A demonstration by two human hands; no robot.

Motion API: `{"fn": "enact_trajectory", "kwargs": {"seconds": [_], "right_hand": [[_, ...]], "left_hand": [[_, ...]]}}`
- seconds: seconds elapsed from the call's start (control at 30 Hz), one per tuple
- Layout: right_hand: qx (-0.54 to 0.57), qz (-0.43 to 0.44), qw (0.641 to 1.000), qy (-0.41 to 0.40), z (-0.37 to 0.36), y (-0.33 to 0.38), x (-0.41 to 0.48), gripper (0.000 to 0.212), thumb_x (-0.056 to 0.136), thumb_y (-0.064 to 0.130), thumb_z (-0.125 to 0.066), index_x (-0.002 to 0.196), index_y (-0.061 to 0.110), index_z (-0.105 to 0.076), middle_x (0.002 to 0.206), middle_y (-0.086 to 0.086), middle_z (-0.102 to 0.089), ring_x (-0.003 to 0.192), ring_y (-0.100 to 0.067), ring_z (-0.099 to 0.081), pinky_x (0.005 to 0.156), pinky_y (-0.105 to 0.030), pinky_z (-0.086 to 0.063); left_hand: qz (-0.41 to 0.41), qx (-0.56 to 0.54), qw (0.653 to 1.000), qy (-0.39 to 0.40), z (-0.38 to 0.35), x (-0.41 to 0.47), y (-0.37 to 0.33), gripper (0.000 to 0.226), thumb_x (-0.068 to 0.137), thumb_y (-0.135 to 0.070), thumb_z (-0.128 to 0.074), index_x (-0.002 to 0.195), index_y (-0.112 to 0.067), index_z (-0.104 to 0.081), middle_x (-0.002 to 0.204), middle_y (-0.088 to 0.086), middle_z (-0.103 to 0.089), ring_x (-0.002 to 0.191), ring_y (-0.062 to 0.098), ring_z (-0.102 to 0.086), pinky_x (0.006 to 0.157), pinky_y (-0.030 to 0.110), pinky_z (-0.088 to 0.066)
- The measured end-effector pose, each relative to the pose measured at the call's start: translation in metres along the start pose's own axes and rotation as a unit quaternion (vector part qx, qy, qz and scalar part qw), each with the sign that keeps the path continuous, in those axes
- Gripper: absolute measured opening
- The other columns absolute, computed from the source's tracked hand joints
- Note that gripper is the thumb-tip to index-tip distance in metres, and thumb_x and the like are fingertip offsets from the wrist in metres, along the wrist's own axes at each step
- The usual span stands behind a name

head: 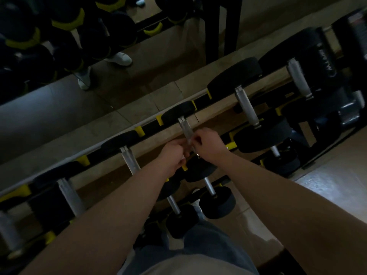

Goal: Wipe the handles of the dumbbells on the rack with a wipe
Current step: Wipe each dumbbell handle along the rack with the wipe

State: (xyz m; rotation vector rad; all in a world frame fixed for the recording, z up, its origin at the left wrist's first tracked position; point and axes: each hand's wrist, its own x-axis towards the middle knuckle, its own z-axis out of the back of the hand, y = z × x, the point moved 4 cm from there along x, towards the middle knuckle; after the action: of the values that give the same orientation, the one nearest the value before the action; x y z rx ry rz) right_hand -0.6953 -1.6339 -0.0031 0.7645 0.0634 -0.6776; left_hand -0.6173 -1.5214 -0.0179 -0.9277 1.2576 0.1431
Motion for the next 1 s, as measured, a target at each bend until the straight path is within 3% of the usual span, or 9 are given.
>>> {"fn": "enact_trajectory", "kwargs": {"seconds": [0.1,0.3,0.43,0.5,0.6,0.67,0.77,0.87,1.0], "right_hand": [[0.066,-0.084,0.992,-0.065,0.013,0.002,0.029,0.014,0.098,0.018,-0.056,0.106,0.014,-0.068,0.105,-0.004,-0.062,0.096,-0.020,-0.060,0.079,-0.029,-0.046],[-0.001,-0.107,0.991,0.074,0.012,-0.014,0.031,0.017,0.092,0.022,-0.061,0.106,0.017,-0.068,0.101,-0.002,-0.065,0.094,-0.019,-0.062,0.073,-0.024,-0.043],[-0.078,-0.070,0.983,0.153,0.005,-0.030,0.008,0.004,0.087,0.028,-0.066,0.088,0.025,-0.063,0.086,0.004,-0.060,0.092,-0.021,-0.065,0.067,-0.025,-0.041],[-0.044,-0.066,0.988,0.134,0.005,-0.027,0.011,0.006,0.088,0.031,-0.065,0.090,0.025,-0.063,0.089,0.004,-0.060,0.091,-0.019,-0.063,0.069,-0.025,-0.042],[0.032,-0.074,0.996,0.036,0.010,-0.007,0.029,0.015,0.093,0.024,-0.060,0.106,0.019,-0.067,0.098,0.001,-0.062,0.088,-0.015,-0.056,0.072,-0.027,-0.044],[0.068,-0.075,0.995,-0.019,0.013,0.008,0.043,0.018,0.095,0.020,-0.058,0.111,0.018,-0.067,0.100,0.000,-0.062,0.090,-0.015,-0.056,0.074,-0.028,-0.045],[0.057,-0.059,0.996,-0.034,0.014,0.015,0.052,0.018,0.095,0.021,-0.059,0.109,0.017,-0.069,0.105,-0.003,-0.064,0.093,-0.017,-0.059,0.075,-0.026,-0.043],[-0.041,0.007,0.999,0.020,0.010,0.005,0.041,0.018,0.092,0.023,-0.058,0.100,0.013,-0.071,0.100,-0.008,-0.067,0.092,-0.022,-0.063,0.074,-0.028,-0.045],[-0.183,0.060,0.962,0.192,-0.006,-0.019,0.016,0.011,0.088,0.028,-0.061,0.080,0.024,-0.066,0.085,0.002,-0.065,0.085,-0.020,-0.066,0.072,-0.028,-0.048]], "left_hand": [[0.007,-0.003,1.000,-0.003,-0.001,-0.003,-0.001,0.047,0.092,0.002,-0.039,0.124,-0.020,-0.065,0.118,0.007,-0.072,0.064,0.009,-0.049,0.040,0.017,-0.035],[-0.004,-0.010,1.000,0.016,-0.002,-0.011,-0.008,0.041,0.094,0.005,-0.041,0.107,-0.023,-0.068,0.103,0.004,-0.069,0.065,0.008,-0.047,0.052,0.019,-0.032],[0.000,0.005,1.000,0.006,-0.002,-0.004,-0.004,0.046,0.093,0.003,-0.041,0.121,-0.024,-0.066,0.103,0.003,-0.071,0.069,0.010,-0.049,0.052,0.021,-0.034],[0.002,0.003,1.000,-0.004,-0.002,0.000,-0.003,0.046,0.092,0.001,-0.043,0.123,-0.024,-0.067,0.098,0.003,-0.072,0.065,0.009,-0.049,0.047,0.019,-0.035],[0.015,0.001,1.000,-0.014,-0.003,0.001,-0.004,0.043,0.094,-0.001,-0.042,0.124,-0.020,-0.067,0.096,0.002,-0.070,0.062,0.009,-0.047,0.044,0.019,-0.034],[0.037,0.003,0.999,-0.018,-0.003,-0.001,-0.007,0.035,0.098,-0.005,-0.044,0.121,-0.018,-0.066,0.101,0.004,-0.068,0.064,0.010,-0.046,0.049,0.021,-0.033],[0.046,-0.004,0.999,-0.028,0.004,-0.001,-0.009,0.034,0.100,-0.007,-0.043,0.123,-0.020,-0.063,0.102,0.005,-0.064,0.064,0.009,-0.045,0.053,0.021,-0.029],[0.028,-0.028,0.999,-0.035,0.014,0.002,-0.011,0.043,0.099,0.000,-0.039,0.126,-0.024,-0.063,0.106,0.002,-0.068,0.062,0.007,-0.050,0.052,0.019,-0.032],[0.034,-0.028,0.998,-0.037,0.017,-0.002,-0.014,0.046,0.097,0.001,-0.037,0.121,-0.025,-0.066,0.114,0.004,-0.071,0.068,0.009,-0.053,0.056,0.019,-0.036]]}}
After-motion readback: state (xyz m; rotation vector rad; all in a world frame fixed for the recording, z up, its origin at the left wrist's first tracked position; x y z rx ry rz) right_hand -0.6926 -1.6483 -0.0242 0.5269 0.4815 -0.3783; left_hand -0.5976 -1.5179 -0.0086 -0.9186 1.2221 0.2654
